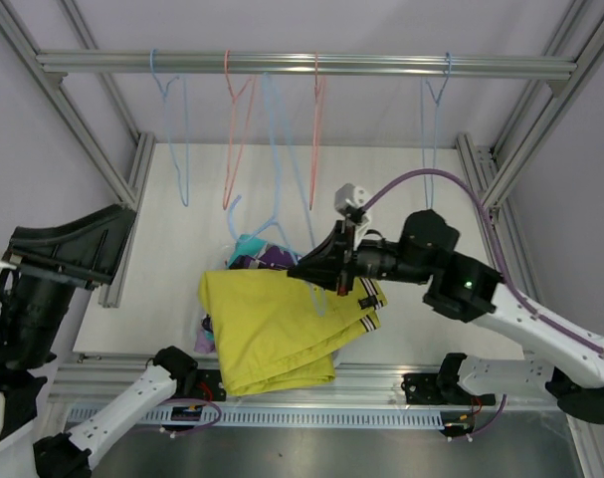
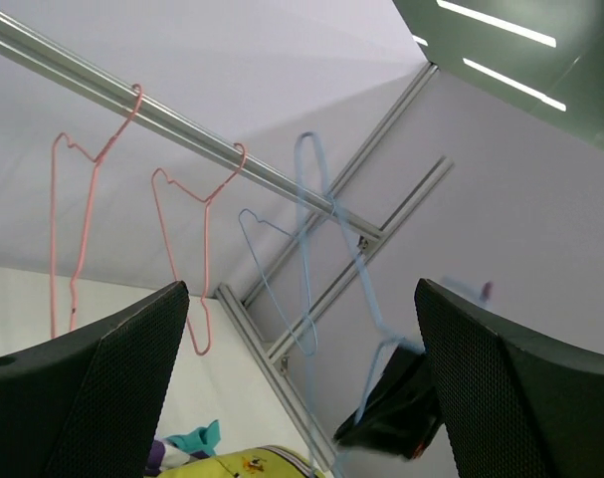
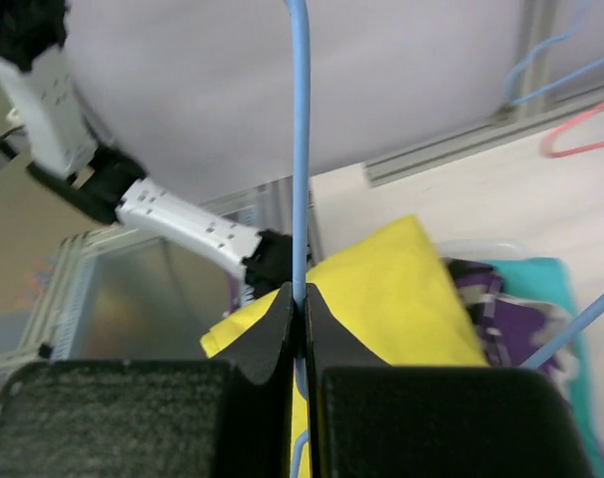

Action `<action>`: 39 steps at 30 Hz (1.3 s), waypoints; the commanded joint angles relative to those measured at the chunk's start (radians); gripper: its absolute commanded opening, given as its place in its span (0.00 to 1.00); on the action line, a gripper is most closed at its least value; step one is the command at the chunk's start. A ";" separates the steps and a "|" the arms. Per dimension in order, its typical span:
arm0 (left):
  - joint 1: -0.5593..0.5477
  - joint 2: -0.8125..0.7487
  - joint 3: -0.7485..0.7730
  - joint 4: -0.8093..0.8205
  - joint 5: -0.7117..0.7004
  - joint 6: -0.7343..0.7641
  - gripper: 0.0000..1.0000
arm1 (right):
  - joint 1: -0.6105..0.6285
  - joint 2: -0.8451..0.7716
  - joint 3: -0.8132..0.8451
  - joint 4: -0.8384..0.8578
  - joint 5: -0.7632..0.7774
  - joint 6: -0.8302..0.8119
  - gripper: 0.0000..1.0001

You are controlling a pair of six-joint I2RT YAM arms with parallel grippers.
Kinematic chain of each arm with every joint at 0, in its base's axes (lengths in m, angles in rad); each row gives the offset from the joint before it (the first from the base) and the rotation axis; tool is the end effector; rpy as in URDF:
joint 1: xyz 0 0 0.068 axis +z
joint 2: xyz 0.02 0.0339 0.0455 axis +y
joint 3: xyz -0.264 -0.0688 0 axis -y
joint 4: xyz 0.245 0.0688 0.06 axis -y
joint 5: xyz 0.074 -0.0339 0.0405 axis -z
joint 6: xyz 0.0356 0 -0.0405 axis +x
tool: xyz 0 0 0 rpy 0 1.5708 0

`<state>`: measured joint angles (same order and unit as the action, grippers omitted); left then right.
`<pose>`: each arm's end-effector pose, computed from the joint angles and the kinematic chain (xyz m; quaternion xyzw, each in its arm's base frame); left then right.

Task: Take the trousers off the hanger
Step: Place the hanger at the clothesline.

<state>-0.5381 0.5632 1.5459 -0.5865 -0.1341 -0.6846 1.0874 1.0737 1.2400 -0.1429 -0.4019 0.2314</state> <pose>-0.0117 0.0125 0.5337 -0.0961 0.5473 -0.4463 0.7014 0.0957 0.2124 0.4478 -0.4141 0.5637 0.5397 0.4685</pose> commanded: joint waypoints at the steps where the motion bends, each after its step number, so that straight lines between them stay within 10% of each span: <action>1: 0.006 -0.078 -0.108 0.014 -0.028 0.097 0.99 | -0.038 -0.089 0.127 -0.196 0.165 -0.086 0.00; 17: 0.006 -0.347 -0.354 -0.079 -0.173 0.194 0.99 | -0.101 -0.178 0.352 -0.619 0.969 -0.238 0.00; 39: 0.006 -0.447 -0.492 -0.108 -0.082 0.163 0.99 | -0.063 -0.199 0.604 -1.051 1.212 0.419 0.00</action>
<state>-0.5381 0.1360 1.0657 -0.6781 -0.2615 -0.5156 1.0012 0.8318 1.8286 -1.1313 0.7845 0.5343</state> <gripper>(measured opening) 0.994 0.022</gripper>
